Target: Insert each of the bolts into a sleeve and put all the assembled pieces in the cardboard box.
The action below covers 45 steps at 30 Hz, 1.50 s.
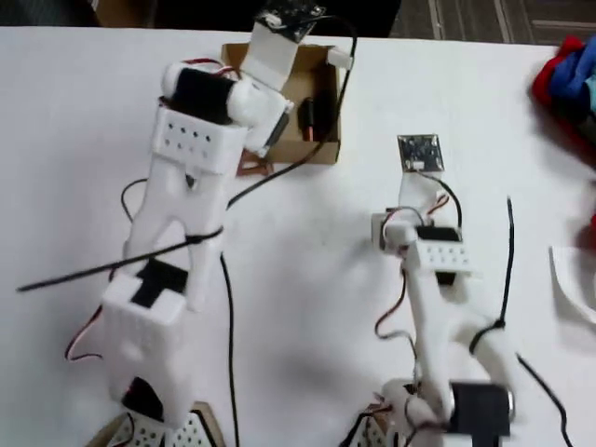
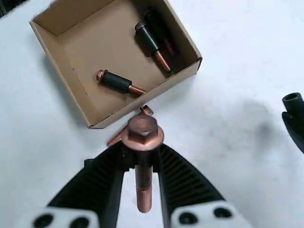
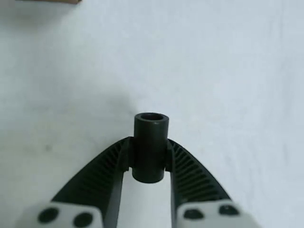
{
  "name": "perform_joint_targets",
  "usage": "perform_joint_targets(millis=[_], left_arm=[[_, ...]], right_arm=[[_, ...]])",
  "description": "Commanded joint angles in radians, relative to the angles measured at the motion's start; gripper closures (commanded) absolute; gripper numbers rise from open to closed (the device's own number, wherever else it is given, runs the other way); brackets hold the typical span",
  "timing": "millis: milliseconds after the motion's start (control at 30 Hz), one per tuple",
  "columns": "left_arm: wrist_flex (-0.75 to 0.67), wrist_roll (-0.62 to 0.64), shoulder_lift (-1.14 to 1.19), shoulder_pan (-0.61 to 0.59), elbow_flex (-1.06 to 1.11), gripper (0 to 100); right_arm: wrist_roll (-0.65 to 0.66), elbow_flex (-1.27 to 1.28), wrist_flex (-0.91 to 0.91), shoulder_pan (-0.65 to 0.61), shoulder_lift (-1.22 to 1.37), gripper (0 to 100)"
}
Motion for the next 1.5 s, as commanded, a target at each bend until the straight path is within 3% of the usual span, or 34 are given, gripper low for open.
perform_joint_targets(millis=[0,133,267,333,467,533,600,833,933,1067,1300,1467], left_arm=[[0.009,0.006,-0.143,0.006,0.073,97],[-0.057,0.006,-0.311,-0.002,0.249,97],[-0.245,0.005,-0.551,0.003,0.607,97],[-0.416,0.002,-0.69,0.0,0.878,97],[-0.887,-0.02,-0.908,-0.011,1.399,97],[-1.094,-0.048,-0.976,-0.011,1.54,97],[-1.214,-0.052,-1.016,-0.012,1.604,97],[-1.246,0.037,-0.931,-0.014,1.569,97],[-1.244,0.046,-0.879,-0.006,1.534,97],[-1.244,0.044,-0.845,0.008,1.491,97],[-1.244,0.044,-0.847,0.028,1.492,97],[-1.255,0.051,-0.845,0.005,1.489,97]], right_arm=[[-0.002,0.121,-0.096,-0.054,-0.208,97.9],[-0.002,0.261,-0.173,-0.105,-0.386,97.9],[-0.002,0.305,-0.176,-0.108,-0.476,97.9],[-0.002,0.305,-0.179,-0.108,-0.478,97.9],[-0.002,0.308,-0.222,-0.108,-0.476,97.8],[0.0,0.322,-0.269,-0.11,-0.476,97.8],[0.0,0.334,-0.326,-0.11,-0.478,97.8],[-0.008,0.445,-0.529,-0.11,-0.478,97.8],[-0.008,0.571,-0.791,-0.111,-0.478,97.8],[-0.008,0.758,-1.277,-0.182,-0.476,97.8],[-0.011,0.71,-1.317,-0.217,-0.321,97.8],[-0.112,0.643,-1.443,-0.211,-0.136,97.8]])
